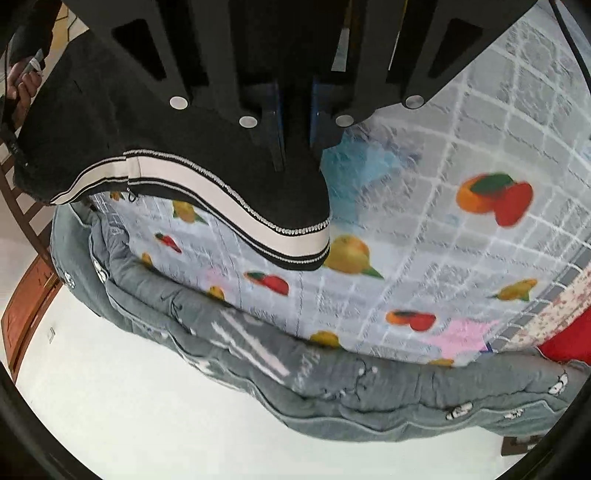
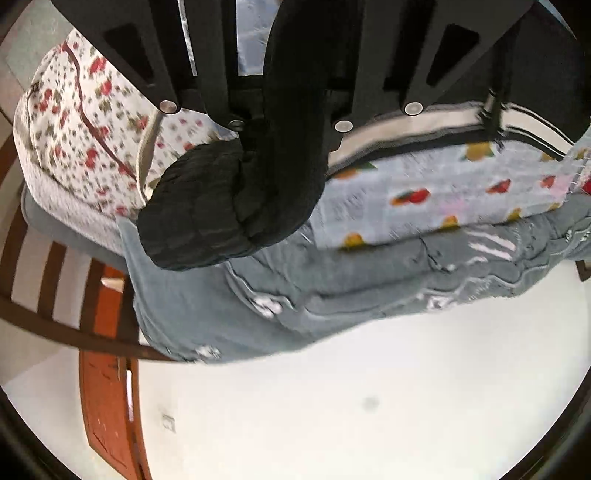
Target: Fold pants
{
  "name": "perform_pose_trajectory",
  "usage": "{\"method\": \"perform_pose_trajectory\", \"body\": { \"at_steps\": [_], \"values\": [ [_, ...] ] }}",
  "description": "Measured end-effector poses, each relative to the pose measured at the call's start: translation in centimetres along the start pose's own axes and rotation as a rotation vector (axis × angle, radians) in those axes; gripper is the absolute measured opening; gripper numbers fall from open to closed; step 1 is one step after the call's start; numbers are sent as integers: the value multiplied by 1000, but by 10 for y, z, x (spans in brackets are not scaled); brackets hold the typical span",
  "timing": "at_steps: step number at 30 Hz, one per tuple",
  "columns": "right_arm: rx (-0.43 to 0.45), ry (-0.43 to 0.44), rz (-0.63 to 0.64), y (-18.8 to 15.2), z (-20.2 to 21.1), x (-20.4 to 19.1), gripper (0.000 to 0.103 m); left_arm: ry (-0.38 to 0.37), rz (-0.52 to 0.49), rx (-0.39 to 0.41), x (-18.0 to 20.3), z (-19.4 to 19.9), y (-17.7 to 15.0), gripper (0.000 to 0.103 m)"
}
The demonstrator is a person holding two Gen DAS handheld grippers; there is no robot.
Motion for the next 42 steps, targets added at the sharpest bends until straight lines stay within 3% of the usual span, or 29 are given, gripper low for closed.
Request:
{"method": "perform_pose_trajectory", "body": {
  "at_steps": [7, 13, 18, 25, 28, 30, 32, 36, 38, 42],
  "values": [
    [28, 97, 41, 21, -11, -66, 14, 60, 58, 31, -52, 12, 25, 11],
    [11, 192, 28, 16, -37, -109, 14, 153, 83, 38, -106, 17, 41, 11],
    [-54, 186, 11, -17, -72, -113, 13, 197, 108, 31, -133, 7, 46, 11],
    [-195, 119, -9, -77, -101, -82, 19, 228, 108, 14, -144, -19, 41, 12],
    [-290, 114, -28, -107, -104, -70, 29, 254, 115, -15, -149, -25, 35, 23],
    [-296, 103, -7, -115, -95, -63, 40, 297, 111, -44, -156, -27, 29, 30],
    [-277, 46, 36, -111, -82, -55, 49, 324, 104, -51, -159, -24, 24, 30],
    [-239, -16, 91, -95, -60, -47, 49, 324, 74, -18, -148, -8, 22, 31],
    [-201, -14, 84, -83, -54, -51, 49, 312, 51, 18, -137, 2, 25, 50],
    [-182, 48, 101, -77, -58, -72, 49, 273, 8, 36, -111, 12, 18, 54]
  ]
}}
Point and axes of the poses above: each gripper's, at about its wrist camera, not at the fingertips, and z roughly against the way its jaws point, x to its right, y to its top, the point moved 10 cm from there along -z, roughly the way its jaws point, and after that the axes turned 9 degrees about y, right-handed, at the moved point
